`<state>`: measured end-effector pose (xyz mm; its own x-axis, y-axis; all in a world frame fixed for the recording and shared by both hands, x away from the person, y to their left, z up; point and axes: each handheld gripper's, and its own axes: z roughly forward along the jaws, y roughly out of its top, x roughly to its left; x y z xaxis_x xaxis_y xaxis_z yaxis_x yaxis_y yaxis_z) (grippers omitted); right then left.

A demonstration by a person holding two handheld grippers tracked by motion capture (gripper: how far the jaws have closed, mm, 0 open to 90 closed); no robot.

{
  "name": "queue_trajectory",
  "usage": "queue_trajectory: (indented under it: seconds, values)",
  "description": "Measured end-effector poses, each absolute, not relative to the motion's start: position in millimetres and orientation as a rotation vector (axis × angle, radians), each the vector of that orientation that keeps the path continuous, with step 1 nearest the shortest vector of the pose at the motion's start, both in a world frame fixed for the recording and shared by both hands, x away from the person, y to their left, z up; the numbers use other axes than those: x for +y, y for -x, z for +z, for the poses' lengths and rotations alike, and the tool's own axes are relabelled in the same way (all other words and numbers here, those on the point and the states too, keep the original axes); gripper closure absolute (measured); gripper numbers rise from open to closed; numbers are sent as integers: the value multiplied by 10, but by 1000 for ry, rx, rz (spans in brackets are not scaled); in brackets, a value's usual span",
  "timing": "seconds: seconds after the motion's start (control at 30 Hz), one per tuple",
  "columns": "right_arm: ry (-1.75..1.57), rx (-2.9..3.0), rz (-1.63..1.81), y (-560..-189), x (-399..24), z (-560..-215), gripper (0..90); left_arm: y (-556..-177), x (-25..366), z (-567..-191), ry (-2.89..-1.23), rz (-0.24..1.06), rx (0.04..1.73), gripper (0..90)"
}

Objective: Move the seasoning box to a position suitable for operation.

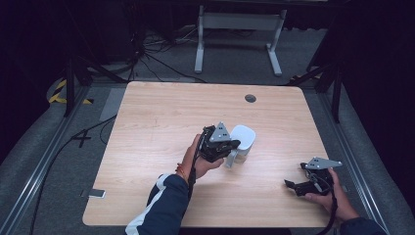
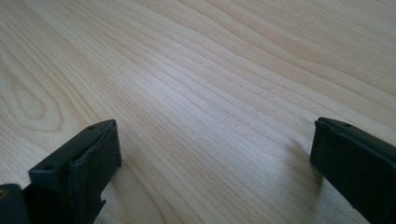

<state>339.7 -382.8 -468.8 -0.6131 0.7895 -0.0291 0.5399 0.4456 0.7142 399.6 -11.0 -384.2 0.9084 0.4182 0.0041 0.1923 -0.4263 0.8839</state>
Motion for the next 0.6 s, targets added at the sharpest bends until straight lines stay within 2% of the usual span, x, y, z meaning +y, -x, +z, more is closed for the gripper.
queue_trajectory:
  seconds: [0.6]
  values:
    - [-1131, 2344, 965, -3399, -3824, -4687, 16, -3980, -58, -3895, -1983, 245, 449, 886]
